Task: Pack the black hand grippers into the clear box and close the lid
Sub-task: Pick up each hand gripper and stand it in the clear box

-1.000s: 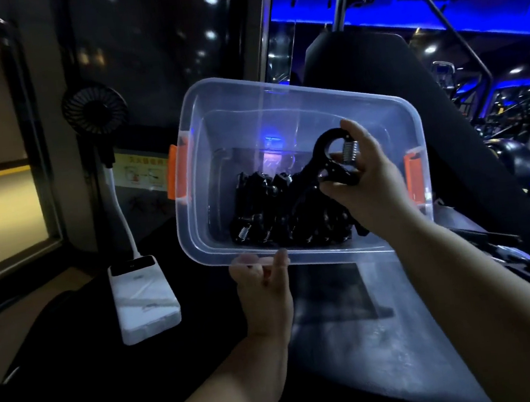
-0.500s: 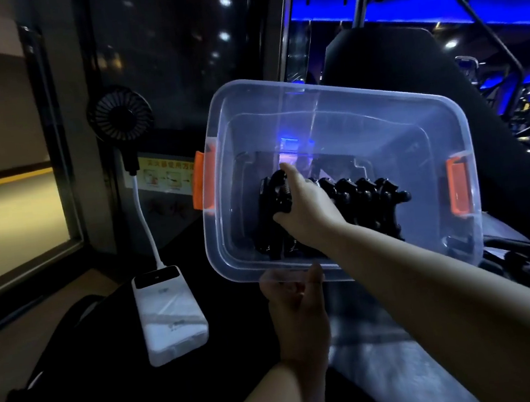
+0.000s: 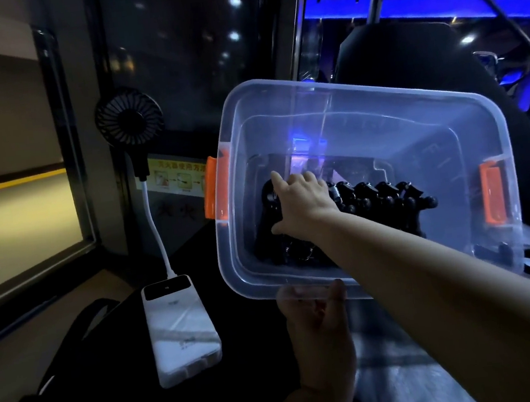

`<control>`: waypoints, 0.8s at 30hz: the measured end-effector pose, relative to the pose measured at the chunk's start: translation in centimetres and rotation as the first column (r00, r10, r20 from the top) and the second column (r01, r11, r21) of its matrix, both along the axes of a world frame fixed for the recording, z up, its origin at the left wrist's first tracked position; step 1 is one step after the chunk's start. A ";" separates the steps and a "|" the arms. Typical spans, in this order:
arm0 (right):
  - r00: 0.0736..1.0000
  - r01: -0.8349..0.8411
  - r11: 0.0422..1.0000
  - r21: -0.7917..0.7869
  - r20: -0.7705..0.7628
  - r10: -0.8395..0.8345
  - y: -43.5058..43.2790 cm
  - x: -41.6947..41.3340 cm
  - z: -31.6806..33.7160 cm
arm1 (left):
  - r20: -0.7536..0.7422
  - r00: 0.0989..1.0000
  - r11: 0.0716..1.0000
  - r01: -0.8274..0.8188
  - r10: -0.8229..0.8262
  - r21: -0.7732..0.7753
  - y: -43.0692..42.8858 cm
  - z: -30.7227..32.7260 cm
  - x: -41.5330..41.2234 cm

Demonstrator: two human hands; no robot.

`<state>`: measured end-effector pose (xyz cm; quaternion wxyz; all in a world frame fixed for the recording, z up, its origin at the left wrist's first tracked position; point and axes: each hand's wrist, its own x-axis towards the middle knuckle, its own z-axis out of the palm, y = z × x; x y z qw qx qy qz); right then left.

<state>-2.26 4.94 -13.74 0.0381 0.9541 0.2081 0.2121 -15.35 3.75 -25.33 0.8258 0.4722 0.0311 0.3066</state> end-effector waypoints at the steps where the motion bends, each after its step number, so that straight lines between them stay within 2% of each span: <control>1: 1.000 0.007 1.000 -0.029 0.028 -0.006 -0.1 0.3 0.0 | 0.005 1.000 1.000 0.003 -0.003 -0.002 0.0 0.0 0.0; 6: 0.989 -0.035 0.986 -0.162 0.135 0.057 -0.6 1.6 -0.7 | 0.009 1.000 0.999 0.019 -0.019 -0.026 0.0 -0.3 0.3; 9: 0.990 -0.100 0.984 -0.149 0.084 0.113 -0.6 2.2 -1.2 | 0.005 0.999 0.999 0.037 -0.037 -0.020 0.0 -0.4 0.3; 15: 0.995 -0.096 0.968 -0.234 -0.021 0.094 -0.1 2.6 -0.9 | 0.047 0.997 0.997 0.063 -0.061 -0.050 -0.1 -0.7 0.8; 21: 0.995 -0.096 0.973 -0.211 -0.034 0.091 -0.3 2.6 -1.0 | 0.098 0.994 0.996 0.062 -0.055 -0.065 -0.3 -0.7 1.1; 24: 0.991 -0.132 0.985 -0.112 -0.010 0.132 -0.9 2.5 -0.7 | 0.105 0.993 0.996 0.064 -0.058 -0.054 -0.2 -0.5 1.0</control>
